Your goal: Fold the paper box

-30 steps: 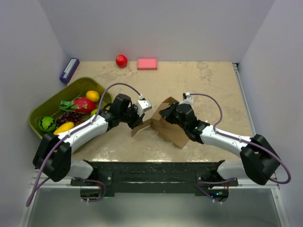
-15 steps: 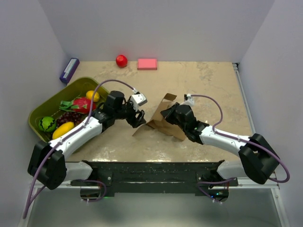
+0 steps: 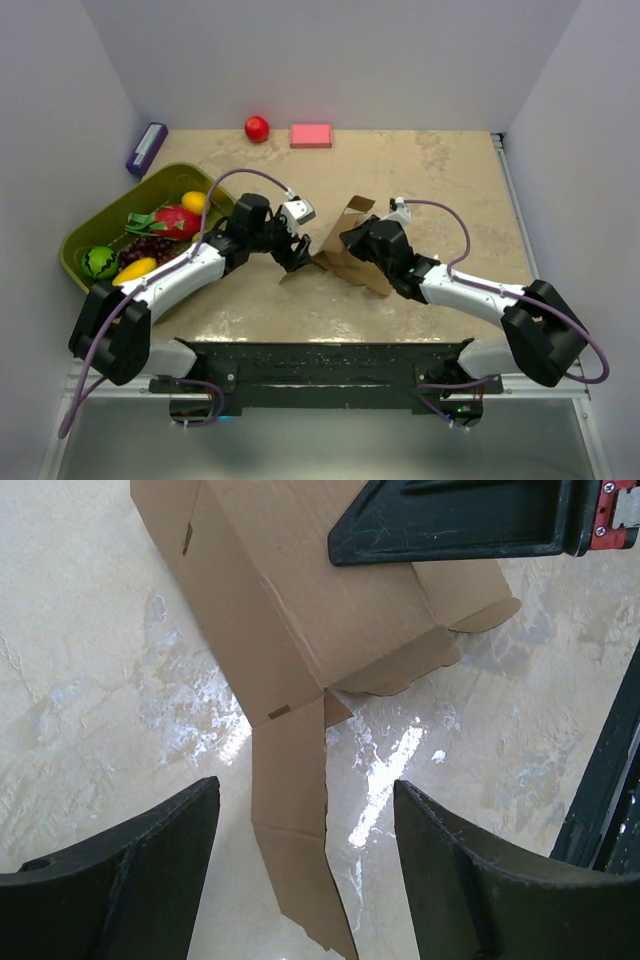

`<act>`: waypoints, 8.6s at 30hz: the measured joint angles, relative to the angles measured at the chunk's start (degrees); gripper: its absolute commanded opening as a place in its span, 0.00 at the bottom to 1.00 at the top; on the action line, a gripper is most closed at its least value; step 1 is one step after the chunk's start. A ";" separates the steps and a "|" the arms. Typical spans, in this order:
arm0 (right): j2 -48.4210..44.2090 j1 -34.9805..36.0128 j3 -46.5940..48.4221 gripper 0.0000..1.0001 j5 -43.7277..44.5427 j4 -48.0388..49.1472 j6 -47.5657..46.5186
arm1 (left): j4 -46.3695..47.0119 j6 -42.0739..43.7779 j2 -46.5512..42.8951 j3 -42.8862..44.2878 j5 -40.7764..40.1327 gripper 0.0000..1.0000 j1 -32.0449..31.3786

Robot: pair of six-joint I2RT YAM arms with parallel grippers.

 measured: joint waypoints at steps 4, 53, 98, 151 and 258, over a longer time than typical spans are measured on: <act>0.52 0.00 0.31 0.07 -0.04 0.39 0.02 | 0.24 0.07 2.54 0.59 0.00 0.75 -0.57; -11.45 -8.24 -1.81 0.77 -7.17 -9.53 -37.09 | -21.38 13.03 13.73 11.04 17.42 0.00 8.07; -4.76 3.32 1.16 0.00 0.33 -16.81 -36.00 | -12.81 4.17 13.73 11.02 3.74 0.00 7.32; -19.30 9.73 -5.51 0.71 2.89 -9.86 6.86 | -1.16 5.05 11.93 6.56 -3.85 0.00 -2.91; -7.02 -0.96 -7.85 0.00 7.85 -0.24 17.77 | 49.64 -18.01 18.97 -21.05 -14.82 0.29 -22.73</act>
